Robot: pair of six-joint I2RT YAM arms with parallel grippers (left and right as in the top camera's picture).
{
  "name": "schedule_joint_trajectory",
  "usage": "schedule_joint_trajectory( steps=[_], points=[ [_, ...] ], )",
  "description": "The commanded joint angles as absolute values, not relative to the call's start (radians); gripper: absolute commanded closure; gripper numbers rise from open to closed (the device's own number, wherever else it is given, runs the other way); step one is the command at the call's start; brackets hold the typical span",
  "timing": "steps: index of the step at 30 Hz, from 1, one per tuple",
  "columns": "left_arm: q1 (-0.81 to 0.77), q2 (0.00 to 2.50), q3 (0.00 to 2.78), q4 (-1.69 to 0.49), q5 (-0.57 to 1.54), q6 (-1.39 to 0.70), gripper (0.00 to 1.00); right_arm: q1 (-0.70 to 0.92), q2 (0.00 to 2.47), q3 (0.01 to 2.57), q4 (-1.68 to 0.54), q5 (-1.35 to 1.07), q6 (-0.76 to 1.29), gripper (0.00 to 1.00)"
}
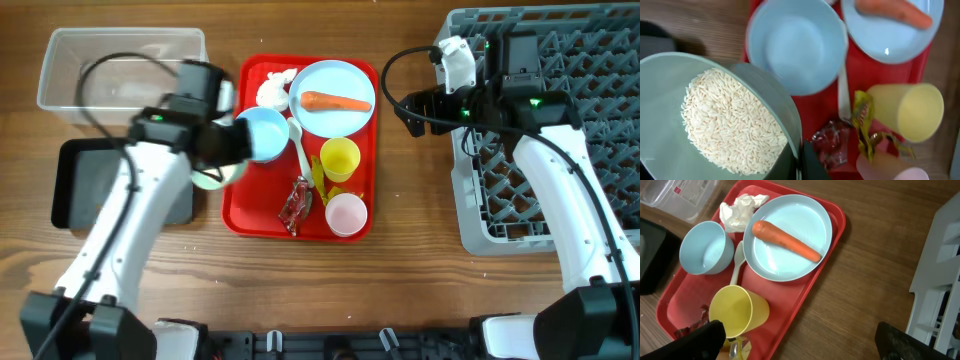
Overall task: Sort waste into correct bins and load items into the dishwasher rack
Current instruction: 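Tip the rice bowl over the black tray to pour out the rice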
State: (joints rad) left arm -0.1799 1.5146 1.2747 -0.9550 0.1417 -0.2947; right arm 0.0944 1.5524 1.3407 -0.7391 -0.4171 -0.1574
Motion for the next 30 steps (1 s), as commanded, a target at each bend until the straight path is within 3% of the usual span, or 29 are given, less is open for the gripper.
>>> schedule_joint_trajectory(
  steps=[1,9,12,15,20,26,30],
  points=[
    [0.03,1.507,1.283,-0.955,0.373,-0.21,0.96,0.091,1.565,1.346,-0.733,-0.413,-0.158,0.02],
    [0.524,1.589,1.275,-0.959,0.958,0.097,0.96,0.091,1.565,1.346,-0.73,-0.414,-0.157,0.02],
    [0.627,1.676,1.275,-0.959,1.147,0.204,0.96,0.091,1.565,1.346,-0.725,-0.414,-0.157,0.02],
    [0.679,1.787,1.275,-0.958,1.291,0.265,0.96,0.091,1.565,1.346,-0.725,-0.414,-0.154,0.02],
    [0.706,1.963,1.275,-0.955,1.346,0.315,0.96,0.091,1.565,1.346,-0.727,-0.414,-0.154,0.02],
    [0.747,1.986,1.275,-0.986,1.577,0.32,0.96,0.091,1.565,1.346,-0.727,-0.413,-0.157,0.02],
    [0.789,1.985,1.275,-1.045,1.577,0.303,0.96,0.091,1.565,1.346,-0.727,-0.414,-0.157,0.02]
  ],
)
